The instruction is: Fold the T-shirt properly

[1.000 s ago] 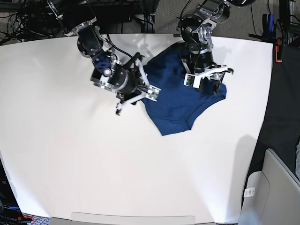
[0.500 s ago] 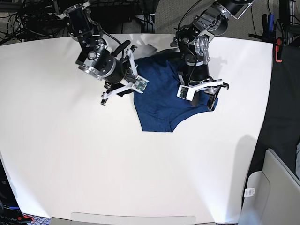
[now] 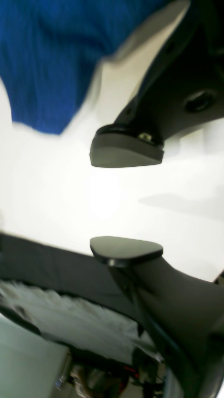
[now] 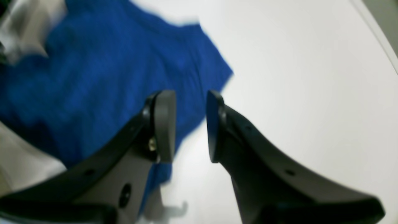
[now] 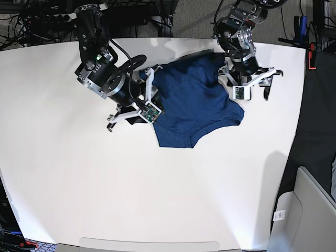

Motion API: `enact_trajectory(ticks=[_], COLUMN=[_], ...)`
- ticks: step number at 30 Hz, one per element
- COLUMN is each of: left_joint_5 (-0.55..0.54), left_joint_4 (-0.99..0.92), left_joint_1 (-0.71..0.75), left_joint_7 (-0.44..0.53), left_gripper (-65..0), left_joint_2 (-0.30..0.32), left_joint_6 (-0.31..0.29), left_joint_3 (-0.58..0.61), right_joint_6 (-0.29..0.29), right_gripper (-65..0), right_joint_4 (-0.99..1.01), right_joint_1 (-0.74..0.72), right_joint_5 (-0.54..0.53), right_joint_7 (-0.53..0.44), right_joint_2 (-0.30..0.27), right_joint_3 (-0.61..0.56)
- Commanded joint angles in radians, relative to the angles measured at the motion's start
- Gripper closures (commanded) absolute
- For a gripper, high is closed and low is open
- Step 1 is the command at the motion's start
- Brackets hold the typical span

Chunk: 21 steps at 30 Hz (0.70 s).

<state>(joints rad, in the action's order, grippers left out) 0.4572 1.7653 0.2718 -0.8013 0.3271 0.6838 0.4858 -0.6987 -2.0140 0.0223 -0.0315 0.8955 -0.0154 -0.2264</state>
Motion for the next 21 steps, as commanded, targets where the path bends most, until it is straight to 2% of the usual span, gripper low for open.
enact_trajectory(ticks=[1, 7, 11, 16, 21], left_joint_5=[0.019, 0.019, 0.019, 0.018, 0.018], left_joint_4=[0.017, 0.021, 0.021, 0.021, 0.021], left_joint_1=[0.001, 0.017, 0.016, 0.013, 0.011], left_joint_7=[0.021, 0.021, 0.021, 0.024, 0.029], left_gripper=[-34.1, -34.1, -34.1, -34.1, -34.1], left_joint_2=[-0.019, -0.107, -0.122, -0.127, -0.127], left_joint_6=[0.012, 0.012, 0.012, 0.009, 0.007], left_joint_3=[-0.039, -0.213, -0.299, -0.370, -0.371], right_joint_6=[0.001, 0.001, 0.001, 0.001, 0.001], right_gripper=[-17.4, -17.4, -17.4, -17.4, -17.4], right_joint_4=[-0.018, 0.022, 0.115, 0.286, 0.450], right_joint_1=[-0.015, -0.055, -0.080, -0.109, -0.157], right_joint_5=[-0.017, -0.014, -0.015, -0.018, -0.018], right_joint_7=[-0.022, 0.061, 0.066, 0.066, 0.046], right_joint_2=[0.032, 0.136, 0.168, 0.173, 0.173], right_joint_3=[-0.006, -0.130, -0.182, -0.207, -0.213])
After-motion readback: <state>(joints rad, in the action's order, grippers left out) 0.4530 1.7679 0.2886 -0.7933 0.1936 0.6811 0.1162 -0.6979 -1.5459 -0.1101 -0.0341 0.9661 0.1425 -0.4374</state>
